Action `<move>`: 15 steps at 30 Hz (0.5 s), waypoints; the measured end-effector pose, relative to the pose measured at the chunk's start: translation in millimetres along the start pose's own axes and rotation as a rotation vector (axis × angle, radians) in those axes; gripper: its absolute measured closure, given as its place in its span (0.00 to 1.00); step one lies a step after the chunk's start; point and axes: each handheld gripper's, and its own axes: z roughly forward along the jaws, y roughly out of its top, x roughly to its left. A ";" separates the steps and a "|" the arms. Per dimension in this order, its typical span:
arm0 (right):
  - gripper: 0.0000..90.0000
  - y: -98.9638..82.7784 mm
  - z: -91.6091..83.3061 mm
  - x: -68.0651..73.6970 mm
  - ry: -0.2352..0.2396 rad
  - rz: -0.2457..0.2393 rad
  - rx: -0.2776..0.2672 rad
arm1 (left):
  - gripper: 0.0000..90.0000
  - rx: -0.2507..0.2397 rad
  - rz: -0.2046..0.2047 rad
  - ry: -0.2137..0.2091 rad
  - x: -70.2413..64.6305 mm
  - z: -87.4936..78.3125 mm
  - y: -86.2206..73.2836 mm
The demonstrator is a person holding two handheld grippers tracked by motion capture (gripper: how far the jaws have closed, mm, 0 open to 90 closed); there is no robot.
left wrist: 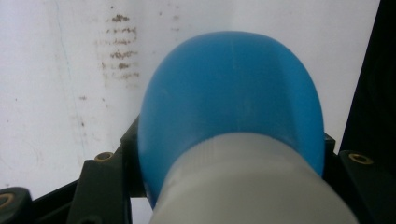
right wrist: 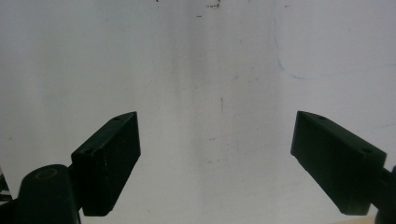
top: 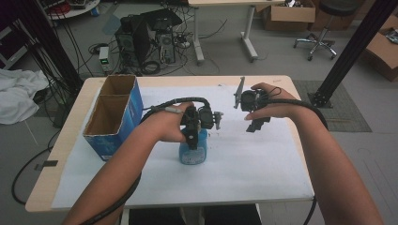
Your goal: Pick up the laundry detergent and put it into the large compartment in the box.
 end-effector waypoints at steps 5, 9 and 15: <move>0.18 -0.4 -1.0 0.4 -0.003 -0.001 -0.001 | 0.44 -0.015 -0.036 -0.005 3.0 -14.7 -7.1; 0.18 -0.3 -1.5 0.6 -0.003 -0.004 -0.004 | 0.44 -0.031 -0.079 0.002 6.2 -33.2 -13.7; 0.18 0.2 -2.1 1.5 -0.004 -0.008 -0.005 | 0.44 -0.010 -0.172 -0.005 12.6 -58.5 -22.2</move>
